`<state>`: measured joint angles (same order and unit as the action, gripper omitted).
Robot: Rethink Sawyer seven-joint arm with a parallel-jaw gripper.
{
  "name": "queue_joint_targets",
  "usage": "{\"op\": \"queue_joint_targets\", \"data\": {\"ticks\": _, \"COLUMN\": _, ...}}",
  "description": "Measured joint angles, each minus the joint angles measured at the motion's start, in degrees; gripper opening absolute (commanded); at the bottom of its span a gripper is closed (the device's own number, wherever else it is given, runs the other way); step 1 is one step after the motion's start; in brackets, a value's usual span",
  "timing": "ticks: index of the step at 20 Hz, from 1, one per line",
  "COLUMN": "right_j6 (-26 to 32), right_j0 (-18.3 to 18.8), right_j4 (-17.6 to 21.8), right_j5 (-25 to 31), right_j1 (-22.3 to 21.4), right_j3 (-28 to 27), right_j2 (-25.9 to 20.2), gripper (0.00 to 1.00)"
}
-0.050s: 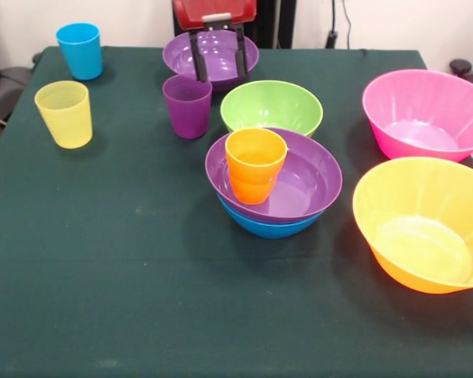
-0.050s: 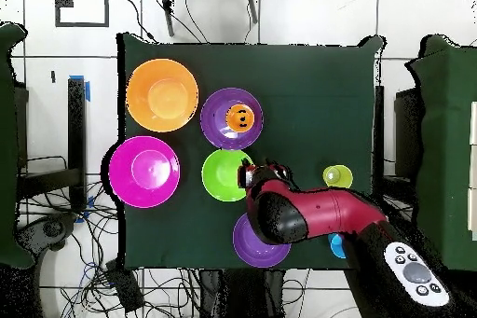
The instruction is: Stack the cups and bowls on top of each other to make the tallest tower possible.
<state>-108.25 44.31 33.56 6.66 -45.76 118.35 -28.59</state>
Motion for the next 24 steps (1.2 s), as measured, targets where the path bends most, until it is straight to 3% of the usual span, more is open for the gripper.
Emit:
{"op": "queue_joint_targets", "data": {"ticks": 7, "right_j6": 0.00, "right_j0": -2.23, "right_j4": -0.01, "right_j5": 0.00, "right_j1": 1.32, "right_j3": 0.02, "right_j2": 1.66, "gripper": 1.00}}
{"op": "queue_joint_targets", "data": {"ticks": 24, "right_j6": -0.01, "right_j0": -2.10, "right_j4": -0.02, "right_j5": -3.19, "right_j1": 2.17, "right_j3": 0.12, "right_j2": 1.67, "gripper": 1.00}}
